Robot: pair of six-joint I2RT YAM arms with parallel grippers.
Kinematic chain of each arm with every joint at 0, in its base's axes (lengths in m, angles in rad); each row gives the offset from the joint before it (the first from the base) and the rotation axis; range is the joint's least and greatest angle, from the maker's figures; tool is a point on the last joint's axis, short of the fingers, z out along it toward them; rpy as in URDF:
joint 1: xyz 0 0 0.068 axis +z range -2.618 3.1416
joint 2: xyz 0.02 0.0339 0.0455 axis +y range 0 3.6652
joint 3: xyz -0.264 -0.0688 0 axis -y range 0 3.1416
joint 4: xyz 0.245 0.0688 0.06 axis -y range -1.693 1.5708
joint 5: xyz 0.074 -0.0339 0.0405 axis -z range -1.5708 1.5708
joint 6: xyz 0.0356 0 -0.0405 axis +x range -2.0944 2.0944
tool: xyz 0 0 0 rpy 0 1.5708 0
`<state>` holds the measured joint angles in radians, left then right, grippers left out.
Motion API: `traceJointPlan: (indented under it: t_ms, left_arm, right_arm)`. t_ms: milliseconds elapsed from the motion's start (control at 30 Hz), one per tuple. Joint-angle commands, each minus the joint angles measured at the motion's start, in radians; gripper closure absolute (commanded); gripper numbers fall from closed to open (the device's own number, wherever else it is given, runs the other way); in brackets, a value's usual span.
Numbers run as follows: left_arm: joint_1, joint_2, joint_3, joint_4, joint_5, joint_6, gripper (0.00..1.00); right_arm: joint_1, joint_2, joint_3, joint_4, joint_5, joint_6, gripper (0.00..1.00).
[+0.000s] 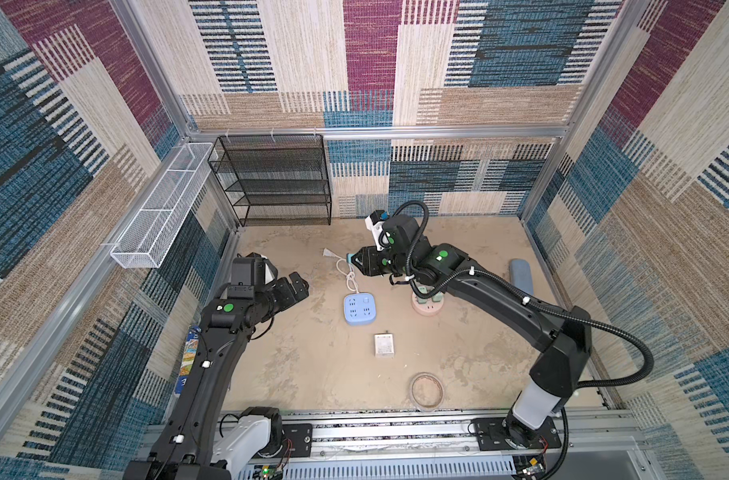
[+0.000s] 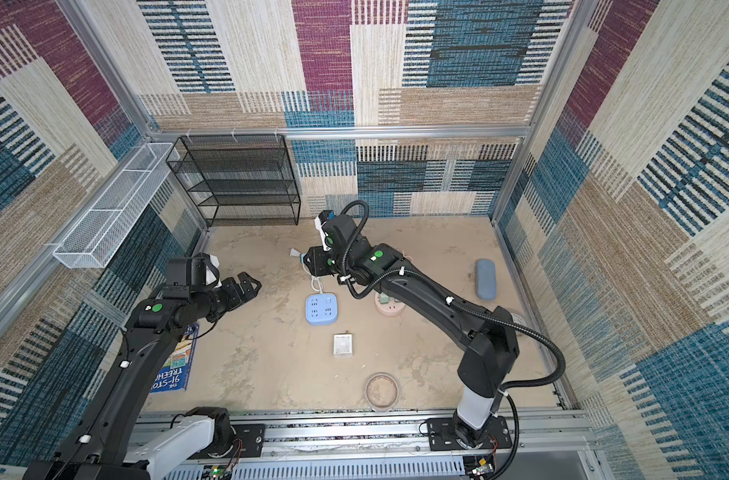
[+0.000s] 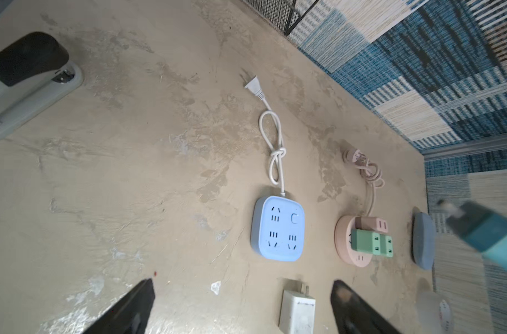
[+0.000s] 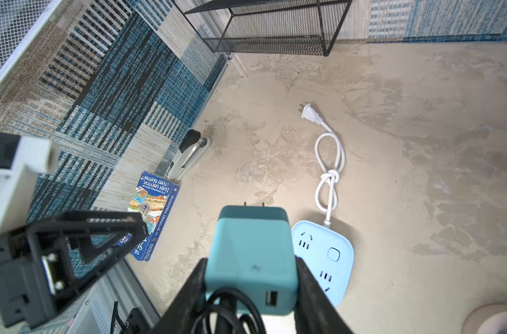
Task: Insert the plug
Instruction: 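Open and withdraw the left gripper while the right gripper lifts the teal charger away, then carry the teal charger over the light-blue strip with the right gripper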
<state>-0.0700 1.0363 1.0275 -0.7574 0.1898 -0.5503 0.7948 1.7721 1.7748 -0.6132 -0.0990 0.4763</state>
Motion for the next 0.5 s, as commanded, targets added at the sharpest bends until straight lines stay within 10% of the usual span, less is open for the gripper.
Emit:
traceJointPlan:
  t_ms: [0, 267, 467]
  left_arm:
    - [0.000, -0.016, -0.052, 0.038, 0.048, 0.014, 0.01]
    - [0.001, -0.054, -0.202, 0.132, 0.131, -0.027, 0.05]
    - [0.001, -0.050, -0.219, 0.132, 0.181, -0.007, 0.06]
  right_arm:
    - [-0.008, 0.091, 0.158, -0.217, -0.029, 0.019, 1.00]
    - [-0.015, 0.548, 0.927, -0.726, -0.032, -0.015, 1.00]
    - [-0.015, 0.499, 0.674, -0.608, -0.025, 0.001, 1.00]
